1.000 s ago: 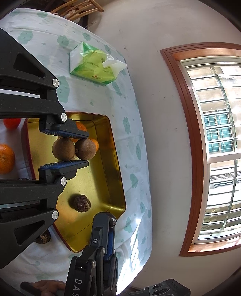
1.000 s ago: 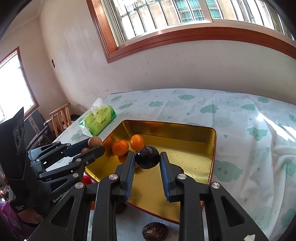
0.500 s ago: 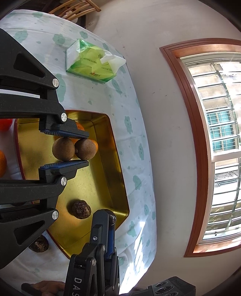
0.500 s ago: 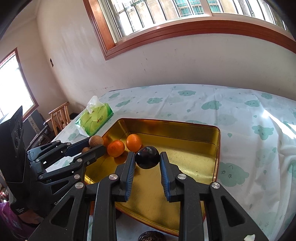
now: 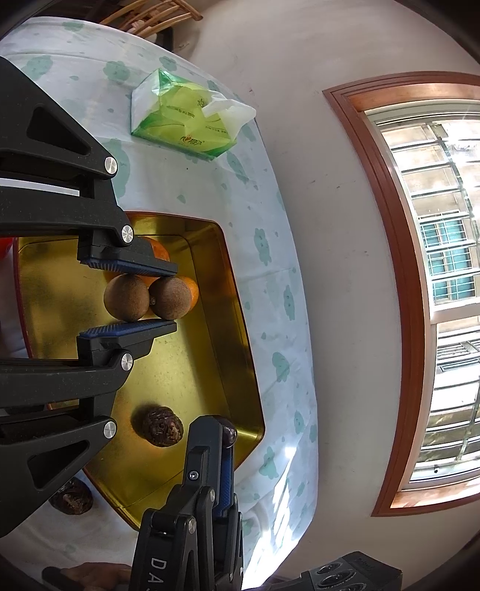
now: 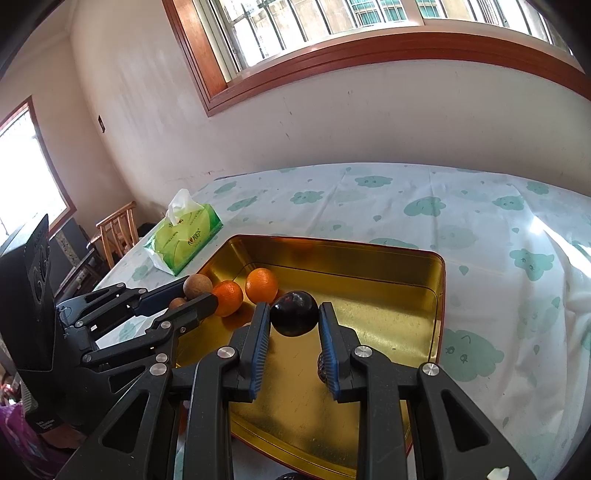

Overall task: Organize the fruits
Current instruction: 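Lower the longans and dark fruit into the tin and open both tools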

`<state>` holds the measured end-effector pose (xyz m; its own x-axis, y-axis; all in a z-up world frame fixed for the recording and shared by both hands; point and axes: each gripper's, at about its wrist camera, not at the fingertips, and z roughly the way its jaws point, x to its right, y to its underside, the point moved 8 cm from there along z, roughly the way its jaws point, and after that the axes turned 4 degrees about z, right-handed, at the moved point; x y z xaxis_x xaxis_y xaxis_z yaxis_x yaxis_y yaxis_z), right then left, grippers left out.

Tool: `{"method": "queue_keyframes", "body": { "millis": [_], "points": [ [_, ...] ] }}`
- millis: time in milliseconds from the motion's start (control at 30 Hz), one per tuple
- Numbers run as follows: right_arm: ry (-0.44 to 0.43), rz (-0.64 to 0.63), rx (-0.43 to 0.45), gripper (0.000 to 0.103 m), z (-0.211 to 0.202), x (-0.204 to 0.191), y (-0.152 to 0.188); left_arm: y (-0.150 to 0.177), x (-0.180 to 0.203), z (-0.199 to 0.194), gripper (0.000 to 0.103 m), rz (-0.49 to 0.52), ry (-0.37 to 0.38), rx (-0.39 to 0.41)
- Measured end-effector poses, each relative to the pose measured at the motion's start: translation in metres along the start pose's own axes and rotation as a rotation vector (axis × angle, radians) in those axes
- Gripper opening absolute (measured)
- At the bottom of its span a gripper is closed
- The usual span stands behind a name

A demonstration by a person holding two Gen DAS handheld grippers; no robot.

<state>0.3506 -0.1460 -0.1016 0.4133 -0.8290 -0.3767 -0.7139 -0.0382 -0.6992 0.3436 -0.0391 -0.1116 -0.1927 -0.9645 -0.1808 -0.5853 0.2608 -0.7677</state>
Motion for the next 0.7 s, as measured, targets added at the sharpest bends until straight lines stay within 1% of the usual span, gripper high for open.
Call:
{"method": "queue_keyframes", "body": {
  "millis": [700],
  "points": [
    [-0.001,0.013,-0.023,0.024,0.014,0.005,-0.002,-0.001,-0.002,0.021,0.024,-0.005,-0.001,-0.035]
  ]
}}
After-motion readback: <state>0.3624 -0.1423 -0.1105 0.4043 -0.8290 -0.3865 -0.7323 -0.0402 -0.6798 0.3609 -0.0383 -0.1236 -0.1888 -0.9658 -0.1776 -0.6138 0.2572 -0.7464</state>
